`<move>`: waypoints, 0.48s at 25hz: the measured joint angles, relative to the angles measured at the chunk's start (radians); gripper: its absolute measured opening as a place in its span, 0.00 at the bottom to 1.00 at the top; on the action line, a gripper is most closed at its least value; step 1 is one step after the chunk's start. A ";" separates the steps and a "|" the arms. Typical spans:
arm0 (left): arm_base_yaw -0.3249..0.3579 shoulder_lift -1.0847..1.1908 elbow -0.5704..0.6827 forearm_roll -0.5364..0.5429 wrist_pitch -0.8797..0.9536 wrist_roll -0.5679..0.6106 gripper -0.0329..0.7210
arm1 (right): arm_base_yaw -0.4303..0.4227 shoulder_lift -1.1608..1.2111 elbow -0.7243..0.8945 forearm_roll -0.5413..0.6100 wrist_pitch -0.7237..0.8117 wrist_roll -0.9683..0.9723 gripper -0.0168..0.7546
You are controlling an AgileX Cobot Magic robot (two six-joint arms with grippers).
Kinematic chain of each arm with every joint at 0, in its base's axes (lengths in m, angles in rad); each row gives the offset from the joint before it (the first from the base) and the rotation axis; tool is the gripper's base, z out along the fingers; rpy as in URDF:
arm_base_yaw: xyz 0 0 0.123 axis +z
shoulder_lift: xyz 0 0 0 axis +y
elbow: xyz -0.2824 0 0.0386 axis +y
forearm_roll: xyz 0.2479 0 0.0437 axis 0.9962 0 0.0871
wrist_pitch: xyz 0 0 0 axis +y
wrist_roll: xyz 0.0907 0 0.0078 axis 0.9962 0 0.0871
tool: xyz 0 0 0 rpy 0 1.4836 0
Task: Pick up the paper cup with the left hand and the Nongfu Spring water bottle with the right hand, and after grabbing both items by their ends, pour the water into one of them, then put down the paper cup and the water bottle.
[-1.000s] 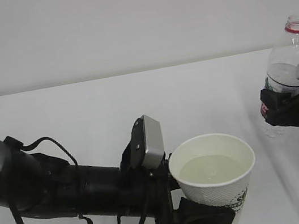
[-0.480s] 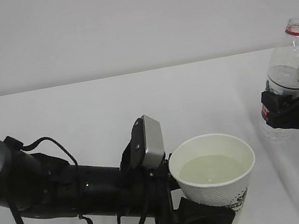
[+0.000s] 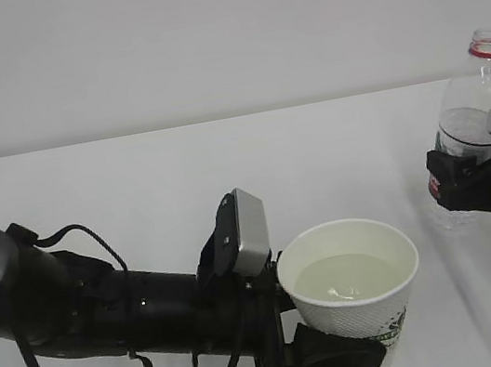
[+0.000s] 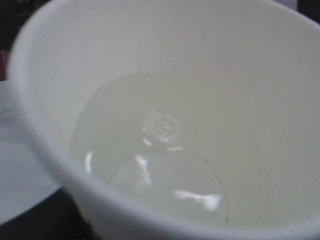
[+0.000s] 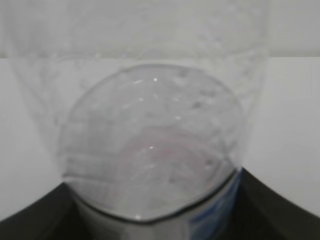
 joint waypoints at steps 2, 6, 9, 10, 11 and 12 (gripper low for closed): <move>0.000 0.000 0.000 0.000 0.000 0.000 0.72 | 0.000 0.000 0.000 -0.007 0.000 0.000 0.70; 0.000 0.000 0.000 0.001 0.000 0.000 0.72 | 0.000 0.000 0.000 -0.013 -0.002 0.000 0.77; 0.000 0.000 0.000 0.001 0.000 0.000 0.72 | 0.000 0.000 0.000 -0.015 -0.018 0.000 0.82; 0.000 0.000 0.000 0.001 0.000 0.000 0.72 | 0.000 0.000 0.000 -0.015 -0.020 0.000 0.83; 0.000 0.000 0.000 0.001 0.000 0.000 0.72 | 0.000 0.000 0.000 -0.015 -0.022 0.000 0.85; 0.000 0.000 0.000 0.001 0.000 0.000 0.72 | 0.000 0.000 0.000 -0.015 -0.022 0.000 0.86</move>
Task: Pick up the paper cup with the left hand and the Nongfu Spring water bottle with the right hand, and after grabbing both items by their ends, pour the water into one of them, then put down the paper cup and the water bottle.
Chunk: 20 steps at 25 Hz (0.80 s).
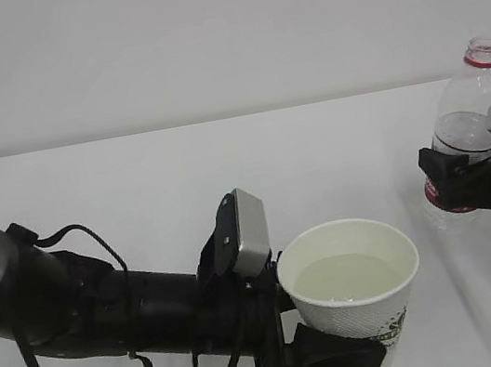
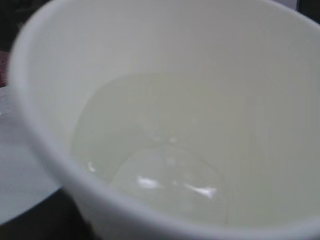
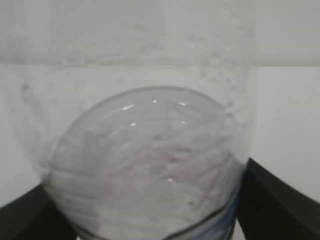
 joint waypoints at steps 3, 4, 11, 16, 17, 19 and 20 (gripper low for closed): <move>0.000 0.000 0.000 0.000 0.000 0.000 0.72 | 0.000 0.000 0.000 0.000 -0.002 0.000 0.87; 0.000 0.000 0.000 0.000 0.000 0.000 0.72 | 0.000 0.000 0.000 0.000 -0.002 0.000 0.87; 0.000 0.000 0.000 0.000 0.000 0.000 0.72 | 0.000 0.000 0.000 -0.028 -0.004 -0.025 0.88; 0.000 0.000 0.000 0.000 0.000 0.000 0.72 | 0.000 0.000 0.000 -0.030 -0.004 -0.039 0.88; 0.000 0.000 0.000 0.000 0.000 0.000 0.72 | 0.000 0.000 0.000 -0.030 -0.004 -0.039 0.88; 0.000 0.000 0.000 0.000 0.000 0.000 0.72 | 0.000 0.000 0.000 -0.030 -0.004 -0.041 0.88; 0.000 0.000 0.000 0.000 0.000 0.000 0.72 | 0.000 0.000 0.000 -0.030 -0.004 -0.041 0.88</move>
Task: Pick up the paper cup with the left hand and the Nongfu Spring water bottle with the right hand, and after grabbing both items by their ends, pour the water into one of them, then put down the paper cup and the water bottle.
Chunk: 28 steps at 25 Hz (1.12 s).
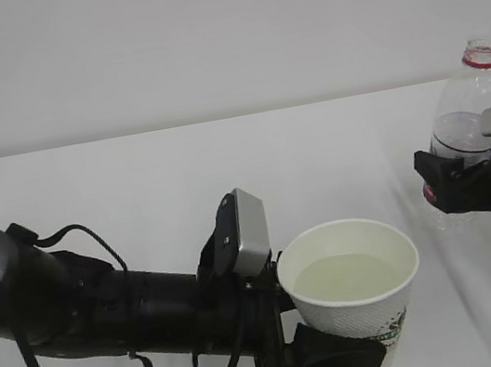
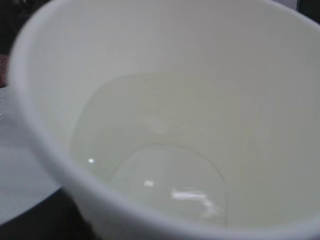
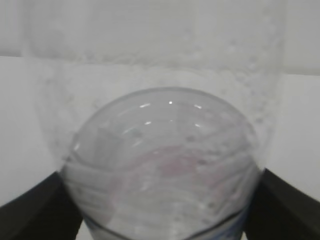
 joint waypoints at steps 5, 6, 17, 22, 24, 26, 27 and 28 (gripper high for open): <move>0.000 0.000 0.000 0.000 0.000 0.000 0.72 | 0.000 0.000 0.002 0.000 -0.002 0.000 0.88; 0.000 0.000 0.000 0.000 0.000 0.000 0.72 | 0.000 0.000 0.005 0.000 -0.002 0.000 0.88; 0.000 0.000 0.000 0.000 0.002 0.000 0.72 | 0.000 -0.052 0.100 0.000 -0.004 0.000 0.88; 0.000 0.000 0.000 0.000 0.006 0.000 0.72 | 0.000 -0.090 0.143 0.000 -0.008 -0.001 0.88; 0.000 0.000 0.000 0.000 0.006 0.000 0.72 | 0.000 -0.103 0.160 0.000 -0.008 -0.001 0.88; 0.000 0.000 0.000 -0.002 0.006 0.000 0.72 | 0.000 -0.124 0.179 0.000 -0.008 -0.001 0.88; 0.000 0.000 0.000 -0.004 0.006 0.000 0.72 | 0.000 -0.136 0.187 0.000 -0.008 -0.001 0.88; 0.000 0.000 0.000 -0.007 0.006 0.000 0.72 | 0.000 -0.152 0.197 -0.002 -0.008 -0.001 0.88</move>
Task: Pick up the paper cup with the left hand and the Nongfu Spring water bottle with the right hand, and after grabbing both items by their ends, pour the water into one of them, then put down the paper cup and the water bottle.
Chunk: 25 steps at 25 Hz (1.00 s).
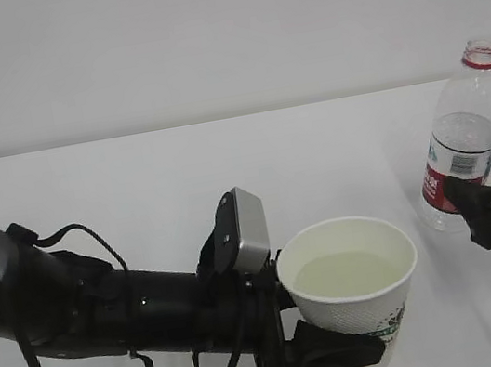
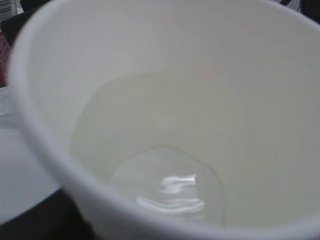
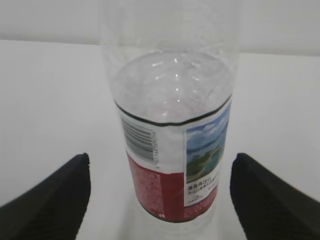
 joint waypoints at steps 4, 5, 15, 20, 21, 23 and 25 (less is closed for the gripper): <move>0.000 0.000 0.000 -0.033 0.000 0.000 0.72 | 0.000 -0.075 0.025 -0.006 0.000 0.000 0.87; 0.000 0.000 0.000 -0.040 0.000 0.000 0.72 | 0.000 -0.094 0.031 -0.006 0.000 0.000 0.86; 0.000 0.000 0.000 -0.055 0.000 0.000 0.72 | 0.000 -0.255 0.058 -0.013 0.000 0.000 0.78; 0.000 0.000 0.000 -0.085 -0.002 0.000 0.72 | 0.000 -0.291 0.069 -0.037 0.000 0.000 0.78; 0.000 0.000 0.000 -0.088 -0.002 0.000 0.72 | 0.000 -0.299 0.069 -0.042 0.000 0.000 0.78; 0.000 0.000 0.000 -0.092 -0.002 0.000 0.72 | 0.000 -0.312 0.069 -0.046 0.000 0.002 0.78; 0.000 0.000 0.000 -0.097 -0.002 0.000 0.72 | 0.000 -0.317 0.069 -0.046 0.000 0.003 0.78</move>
